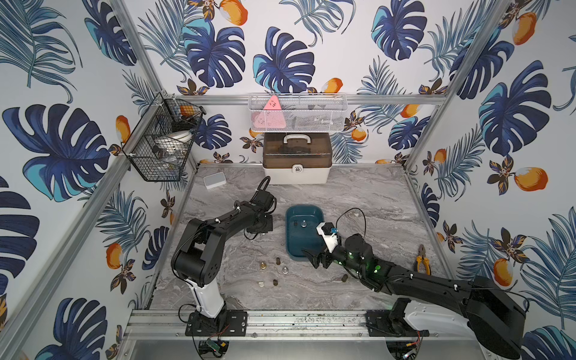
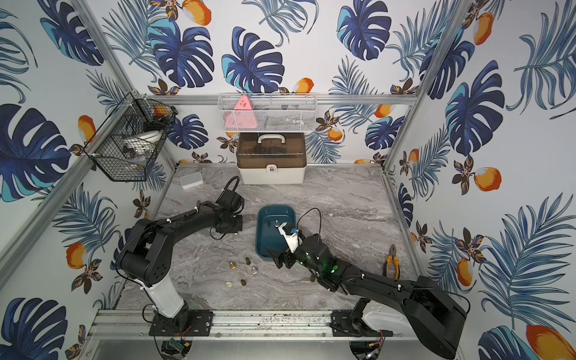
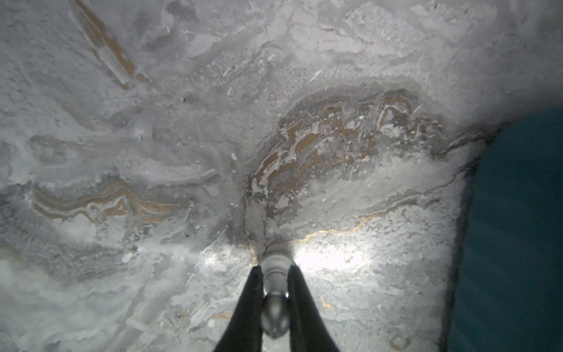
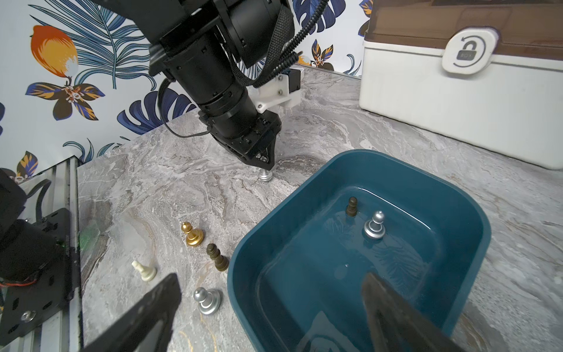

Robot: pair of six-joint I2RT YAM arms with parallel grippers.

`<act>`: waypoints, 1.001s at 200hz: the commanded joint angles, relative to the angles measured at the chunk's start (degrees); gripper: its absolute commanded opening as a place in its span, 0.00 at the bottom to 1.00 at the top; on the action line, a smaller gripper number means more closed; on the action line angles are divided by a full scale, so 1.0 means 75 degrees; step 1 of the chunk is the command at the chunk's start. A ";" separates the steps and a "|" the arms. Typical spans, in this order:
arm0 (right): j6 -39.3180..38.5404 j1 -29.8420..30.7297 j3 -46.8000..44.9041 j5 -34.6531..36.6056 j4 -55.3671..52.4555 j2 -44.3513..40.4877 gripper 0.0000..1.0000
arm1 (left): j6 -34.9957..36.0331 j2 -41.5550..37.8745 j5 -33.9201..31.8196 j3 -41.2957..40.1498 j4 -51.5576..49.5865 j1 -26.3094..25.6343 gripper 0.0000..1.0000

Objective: Put the chess pieces into the storage box
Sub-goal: Pick up the chess piece at the center of the board, then place the chess piece in the storage box.

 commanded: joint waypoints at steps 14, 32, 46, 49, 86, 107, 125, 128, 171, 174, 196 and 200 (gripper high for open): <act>0.0306 0.0011 -0.0176 0.1161 0.0268 -0.0344 0.95 | 0.0158 -0.0262 -0.0375 0.0539 -0.0360 -0.0273 0.15; 0.0583 -0.0049 -0.0395 0.2326 0.0238 -0.0726 0.98 | 0.0250 -0.0323 -0.0690 0.1184 -0.0717 -0.0696 0.15; 0.0888 -0.0285 -0.0444 0.2810 -0.0075 -0.0956 0.98 | 0.0326 -0.0240 -0.0823 0.1773 -0.0928 -0.1109 0.15; 0.0968 -0.0361 -0.0454 0.2862 -0.0127 -0.0994 0.98 | 0.0340 -0.0208 -0.0834 0.1922 -0.1008 -0.1205 0.15; 0.2262 -0.1549 -0.0563 0.3181 -0.1039 -0.1386 0.99 | 0.0455 0.0492 -0.0661 0.3529 -0.1297 -0.2319 0.15; 0.2620 -0.2060 -0.0718 0.3142 -0.1192 -0.1599 0.99 | 0.0566 0.1128 -0.0546 0.4305 -0.1388 -0.2803 0.15; 0.2630 -0.2188 -0.0737 0.3092 -0.1225 -0.1628 0.99 | 0.0629 0.1690 -0.0466 0.4806 -0.1534 -0.3051 0.14; 0.2620 -0.2199 -0.0732 0.3098 -0.1226 -0.1629 0.99 | 0.0629 0.1763 -0.0457 0.4840 -0.1534 -0.3081 0.14; 0.2557 -0.2203 -0.0698 0.2941 -0.1180 -0.1537 1.00 | 0.0581 0.2387 -0.0235 0.4910 -0.1281 -0.3122 0.14; 0.2552 -0.2198 -0.0688 0.2940 -0.1179 -0.1537 1.00 | 0.0591 0.2436 -0.0223 0.4933 -0.1281 -0.3122 0.14; 0.2547 -0.2209 -0.0704 0.2878 -0.1124 -0.1516 1.00 | 0.0640 0.2673 -0.0184 0.5042 -0.1270 -0.3103 0.14; 0.2535 -0.2204 -0.0701 0.2861 -0.1115 -0.1514 1.00 | 0.0645 0.2685 -0.0192 0.5023 -0.1230 -0.3088 0.14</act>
